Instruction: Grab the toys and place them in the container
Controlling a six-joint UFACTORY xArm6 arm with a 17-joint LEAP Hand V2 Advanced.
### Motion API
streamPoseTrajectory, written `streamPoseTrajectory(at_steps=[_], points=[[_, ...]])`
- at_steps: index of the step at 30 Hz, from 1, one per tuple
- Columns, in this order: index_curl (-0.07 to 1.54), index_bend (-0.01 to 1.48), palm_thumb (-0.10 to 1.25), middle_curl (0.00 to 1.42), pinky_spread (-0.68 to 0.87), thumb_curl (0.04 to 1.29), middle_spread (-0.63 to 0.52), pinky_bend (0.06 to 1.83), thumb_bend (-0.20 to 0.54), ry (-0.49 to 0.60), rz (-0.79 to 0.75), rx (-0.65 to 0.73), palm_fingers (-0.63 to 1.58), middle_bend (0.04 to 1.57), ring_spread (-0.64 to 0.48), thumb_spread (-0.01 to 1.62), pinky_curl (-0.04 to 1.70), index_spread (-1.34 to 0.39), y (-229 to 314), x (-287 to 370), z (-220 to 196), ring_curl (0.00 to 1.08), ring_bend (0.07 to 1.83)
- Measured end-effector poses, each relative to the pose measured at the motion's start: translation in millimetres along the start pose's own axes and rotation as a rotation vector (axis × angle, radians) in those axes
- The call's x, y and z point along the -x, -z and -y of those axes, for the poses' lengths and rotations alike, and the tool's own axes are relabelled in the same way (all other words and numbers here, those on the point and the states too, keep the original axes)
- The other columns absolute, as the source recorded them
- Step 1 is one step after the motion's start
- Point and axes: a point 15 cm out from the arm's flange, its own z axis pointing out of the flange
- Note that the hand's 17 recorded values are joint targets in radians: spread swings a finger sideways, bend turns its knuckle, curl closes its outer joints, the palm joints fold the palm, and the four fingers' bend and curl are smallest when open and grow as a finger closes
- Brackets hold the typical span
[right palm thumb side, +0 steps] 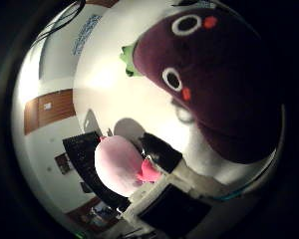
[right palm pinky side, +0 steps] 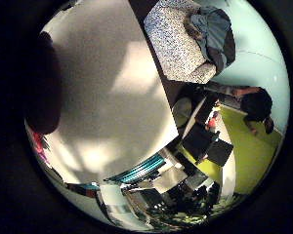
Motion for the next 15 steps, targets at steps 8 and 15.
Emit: streamPoseTrajectory(at_steps=[8,15], points=[[0.28,0.18,0.57,0.39,0.23,0.34,-0.16,0.50,-0.020,0.043,-0.128,0.186,0.53,0.40,-0.05,1.07,0.22,-0.32,8.1,-12.7,-37.8,0.25,0.66],[0.32,0.20,0.68,0.47,-0.25,0.37,-0.27,0.72,-0.011,0.071,-0.205,0.238,1.00,0.56,-0.29,1.08,0.21,-0.40,36.9,-17.6,-57.7,0.32,0.89]])
